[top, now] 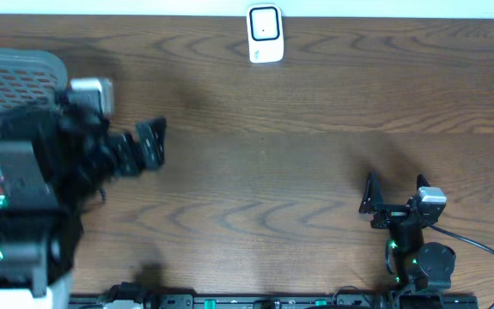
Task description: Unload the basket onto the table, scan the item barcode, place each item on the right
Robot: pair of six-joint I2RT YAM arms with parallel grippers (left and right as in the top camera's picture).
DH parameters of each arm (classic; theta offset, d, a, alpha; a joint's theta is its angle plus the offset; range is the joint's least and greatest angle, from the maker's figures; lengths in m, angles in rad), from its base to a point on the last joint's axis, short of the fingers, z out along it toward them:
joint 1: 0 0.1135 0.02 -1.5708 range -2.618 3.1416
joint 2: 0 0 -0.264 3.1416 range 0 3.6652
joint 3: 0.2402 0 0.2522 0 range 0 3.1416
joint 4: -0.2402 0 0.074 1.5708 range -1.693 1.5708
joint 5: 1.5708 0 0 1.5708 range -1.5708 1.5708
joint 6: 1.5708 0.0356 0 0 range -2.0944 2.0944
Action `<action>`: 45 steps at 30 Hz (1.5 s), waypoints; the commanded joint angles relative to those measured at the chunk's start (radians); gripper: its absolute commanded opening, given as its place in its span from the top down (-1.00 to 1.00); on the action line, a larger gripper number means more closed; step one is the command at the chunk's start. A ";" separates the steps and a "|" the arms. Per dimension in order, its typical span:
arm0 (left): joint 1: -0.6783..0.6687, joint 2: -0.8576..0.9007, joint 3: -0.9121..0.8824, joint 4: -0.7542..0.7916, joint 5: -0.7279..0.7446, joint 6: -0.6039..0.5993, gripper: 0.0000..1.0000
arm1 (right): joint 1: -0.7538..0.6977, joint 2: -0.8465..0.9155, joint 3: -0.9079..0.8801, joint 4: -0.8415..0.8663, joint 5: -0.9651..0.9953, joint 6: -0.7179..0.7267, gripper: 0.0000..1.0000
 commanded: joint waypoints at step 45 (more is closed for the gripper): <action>0.731 0.479 -0.117 -0.078 -0.445 -0.447 -0.96 | 0.010 -0.002 -0.001 -0.003 0.002 0.006 -0.98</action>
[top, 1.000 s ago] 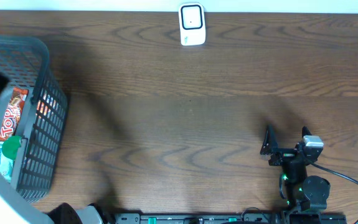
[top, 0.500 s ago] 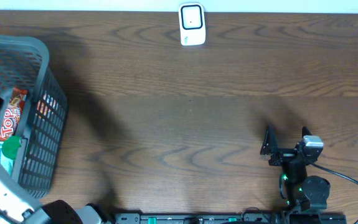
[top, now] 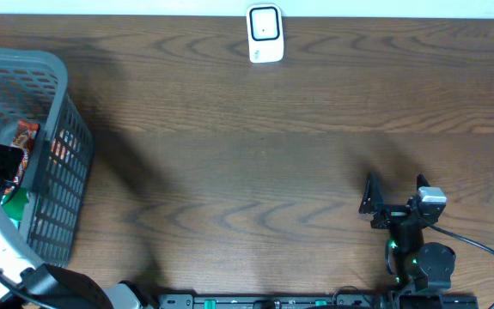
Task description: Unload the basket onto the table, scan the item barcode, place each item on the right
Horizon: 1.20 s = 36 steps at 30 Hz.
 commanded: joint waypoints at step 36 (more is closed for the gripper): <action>0.051 0.245 -0.146 0.167 -0.019 -0.069 -0.96 | 0.010 -0.002 -0.001 -0.003 0.002 0.006 -0.98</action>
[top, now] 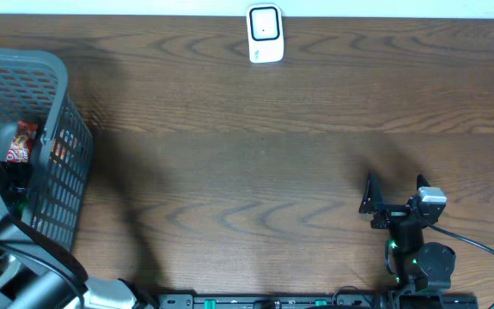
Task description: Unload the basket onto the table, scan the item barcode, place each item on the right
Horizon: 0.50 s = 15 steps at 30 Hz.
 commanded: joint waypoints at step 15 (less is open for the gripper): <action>0.003 0.186 -0.006 0.002 0.026 -0.005 -0.91 | 0.010 -0.002 -0.001 -0.003 0.002 0.007 -0.99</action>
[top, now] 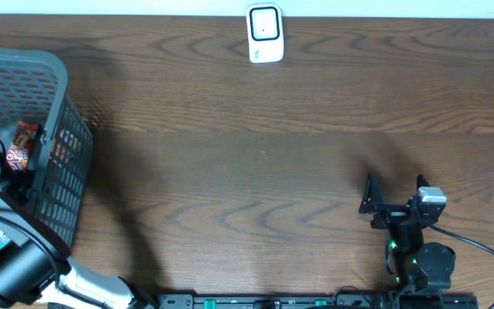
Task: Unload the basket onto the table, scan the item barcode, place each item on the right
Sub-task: 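Grasp the green-capped jar in the basket with the left gripper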
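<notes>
A grey mesh basket (53, 129) stands at the table's left edge and holds a red and orange packet (25, 137) along with other items. My left arm (10, 257) reaches into it from below. Its gripper is a dark shape just under the packet, and its fingers are hidden by the arm and the basket wall. The white barcode scanner (265, 34) stands at the far edge, in the middle. Near the front right, my right gripper (395, 190) rests open and holds nothing.
Dark wood table (255, 172) between the basket and the right arm. A black cable (478, 245) runs from the right arm's base toward the front right corner.
The left arm's near link now lies lower in the overhead view, and its end is still inside the basket by the red packet. The right arm, the scanner and the basket are unchanged.
At first my left arm hung over the basket with its gripper out over the table to the basket's right. Then the arm had swung back and its end was inside the basket by the red packet. It has stayed there since. The right arm never moved.
</notes>
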Robot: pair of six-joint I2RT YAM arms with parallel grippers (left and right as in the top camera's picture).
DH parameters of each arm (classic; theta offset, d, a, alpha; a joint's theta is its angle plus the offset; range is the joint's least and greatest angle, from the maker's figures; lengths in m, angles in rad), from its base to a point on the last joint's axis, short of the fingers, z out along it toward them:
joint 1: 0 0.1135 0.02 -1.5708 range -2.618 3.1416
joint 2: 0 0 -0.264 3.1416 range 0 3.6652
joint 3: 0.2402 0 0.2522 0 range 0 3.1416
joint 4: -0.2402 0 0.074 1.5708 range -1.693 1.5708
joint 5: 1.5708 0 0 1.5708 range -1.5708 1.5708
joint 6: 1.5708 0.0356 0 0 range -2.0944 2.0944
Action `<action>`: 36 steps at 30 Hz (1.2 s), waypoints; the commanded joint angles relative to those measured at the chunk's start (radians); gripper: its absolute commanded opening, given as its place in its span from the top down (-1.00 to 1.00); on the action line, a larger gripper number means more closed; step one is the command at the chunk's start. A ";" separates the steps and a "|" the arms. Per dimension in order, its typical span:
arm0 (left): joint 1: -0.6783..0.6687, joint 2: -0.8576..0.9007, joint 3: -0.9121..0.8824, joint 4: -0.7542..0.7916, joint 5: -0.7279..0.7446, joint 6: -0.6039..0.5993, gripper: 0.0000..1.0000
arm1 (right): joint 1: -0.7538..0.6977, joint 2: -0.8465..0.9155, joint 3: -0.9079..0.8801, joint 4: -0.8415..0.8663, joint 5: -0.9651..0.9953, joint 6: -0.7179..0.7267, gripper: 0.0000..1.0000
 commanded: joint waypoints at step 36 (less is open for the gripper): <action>-0.389 -0.570 0.457 -0.122 0.641 0.037 -0.28 | 0.010 -0.002 -0.001 -0.003 0.002 0.007 -0.98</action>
